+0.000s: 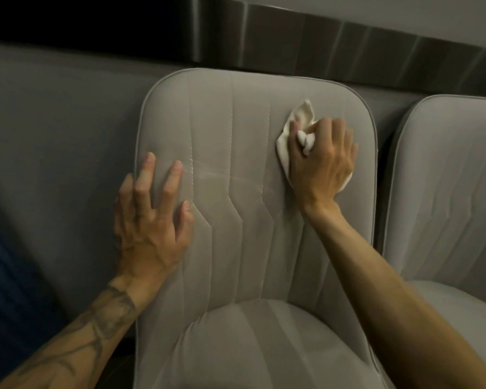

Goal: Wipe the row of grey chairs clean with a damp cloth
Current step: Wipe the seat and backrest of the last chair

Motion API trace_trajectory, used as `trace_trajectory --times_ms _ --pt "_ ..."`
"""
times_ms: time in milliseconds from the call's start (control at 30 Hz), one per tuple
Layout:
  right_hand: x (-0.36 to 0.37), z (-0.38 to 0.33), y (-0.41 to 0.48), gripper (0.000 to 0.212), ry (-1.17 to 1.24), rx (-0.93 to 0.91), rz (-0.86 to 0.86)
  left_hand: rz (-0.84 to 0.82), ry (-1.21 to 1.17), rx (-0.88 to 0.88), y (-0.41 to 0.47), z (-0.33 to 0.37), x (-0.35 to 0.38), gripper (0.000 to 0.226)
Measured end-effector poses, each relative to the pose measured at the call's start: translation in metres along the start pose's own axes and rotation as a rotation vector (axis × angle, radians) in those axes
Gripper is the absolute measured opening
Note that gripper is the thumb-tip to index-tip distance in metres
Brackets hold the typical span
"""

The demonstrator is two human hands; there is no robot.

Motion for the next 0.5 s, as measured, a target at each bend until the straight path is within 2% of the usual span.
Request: trace_trajectory --times_ms 100,200,300,433,500 --pt "-0.002 0.003 -0.016 0.033 -0.012 0.05 0.018 0.004 -0.002 0.005 0.0 -0.001 0.0 0.058" --pt "-0.01 0.01 -0.043 0.033 -0.016 -0.004 -0.016 0.005 -0.004 0.004 0.0 -0.001 0.0 0.057" --pt "-0.01 0.002 -0.024 0.033 0.0 -0.03 -0.042 0.003 0.001 -0.007 -0.001 -0.002 0.001 0.059" --pt "0.002 -0.011 0.022 0.032 -0.012 0.108 0.008 0.016 0.011 0.008 -0.002 -0.003 0.003 0.059" --pt "0.003 -0.008 0.014 0.032 -0.005 0.109 0.017 0.015 0.013 0.006 -0.002 -0.003 0.004 0.059"
Point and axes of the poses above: each hand's wrist, its own y-axis towards the middle knuckle, its own x-axis out of the palm, z = x × y, the point moved 3 cm from there along y, towards the middle knuckle, and after that the axes turned 10 degrees about x, right-handed, at the moved point
